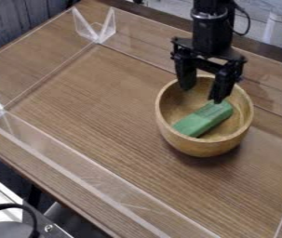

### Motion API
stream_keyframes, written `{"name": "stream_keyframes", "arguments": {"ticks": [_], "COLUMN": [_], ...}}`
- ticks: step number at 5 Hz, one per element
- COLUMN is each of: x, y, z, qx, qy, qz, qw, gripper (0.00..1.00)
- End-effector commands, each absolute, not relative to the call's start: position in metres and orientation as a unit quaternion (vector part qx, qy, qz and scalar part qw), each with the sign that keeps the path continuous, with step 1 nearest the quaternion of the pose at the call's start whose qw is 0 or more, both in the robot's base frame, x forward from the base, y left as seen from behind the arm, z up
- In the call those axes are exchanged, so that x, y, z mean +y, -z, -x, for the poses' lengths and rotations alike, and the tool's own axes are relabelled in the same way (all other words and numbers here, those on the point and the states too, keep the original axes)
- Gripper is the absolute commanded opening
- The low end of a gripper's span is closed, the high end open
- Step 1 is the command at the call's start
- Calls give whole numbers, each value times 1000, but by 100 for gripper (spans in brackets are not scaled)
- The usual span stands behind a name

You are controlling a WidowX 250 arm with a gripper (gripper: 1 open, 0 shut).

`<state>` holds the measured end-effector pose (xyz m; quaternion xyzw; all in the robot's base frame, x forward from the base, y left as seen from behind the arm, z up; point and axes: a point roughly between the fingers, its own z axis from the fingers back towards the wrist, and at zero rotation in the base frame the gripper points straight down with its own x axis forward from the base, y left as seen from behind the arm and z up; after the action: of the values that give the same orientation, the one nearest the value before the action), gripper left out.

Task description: Put the green block in the brown bowl

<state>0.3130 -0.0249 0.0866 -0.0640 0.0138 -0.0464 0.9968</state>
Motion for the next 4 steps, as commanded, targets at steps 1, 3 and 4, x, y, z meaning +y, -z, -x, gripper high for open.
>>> {"name": "stream_keyframes", "arguments": {"ticks": [1, 3, 4], "x": [-32, -10, 20], "y": [-122, -160, -185], "z": [-321, -329, -330], "qx": [-38, -61, -73], "qy": [48, 25, -7], "qz": [66, 65, 60], "qw": [996, 996, 995], "gripper": [100, 100, 100]}}
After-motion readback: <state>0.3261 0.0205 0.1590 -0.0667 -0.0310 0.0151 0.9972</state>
